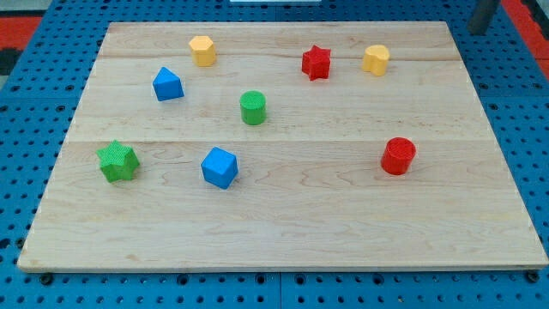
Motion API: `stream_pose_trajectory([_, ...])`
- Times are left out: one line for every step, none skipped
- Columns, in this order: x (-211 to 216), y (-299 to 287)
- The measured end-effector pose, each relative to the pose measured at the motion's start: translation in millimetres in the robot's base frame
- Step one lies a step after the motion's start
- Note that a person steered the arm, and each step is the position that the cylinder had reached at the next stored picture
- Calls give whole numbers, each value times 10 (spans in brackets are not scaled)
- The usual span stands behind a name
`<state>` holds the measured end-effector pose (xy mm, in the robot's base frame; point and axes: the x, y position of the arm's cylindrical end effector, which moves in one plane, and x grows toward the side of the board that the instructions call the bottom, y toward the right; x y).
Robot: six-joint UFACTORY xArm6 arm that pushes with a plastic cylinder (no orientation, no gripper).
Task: Move the green circle into a yellow hexagon
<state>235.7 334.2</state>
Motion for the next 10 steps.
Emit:
stream_pose_trajectory([501,-108])
stream_pose_trajectory([978,-360])
stream_pose_trajectory([920,-1020])
stream_pose_trajectory([840,-1170])
stream_pose_trajectory([890,-1170])
stream_pose_trajectory([1271,-1464])
stream_pose_trajectory([1229,-2215])
stream_pose_trajectory([1412,-2623])
stream_pose_trajectory([1928,-2843])
stream_pose_trajectory([1834,-3514])
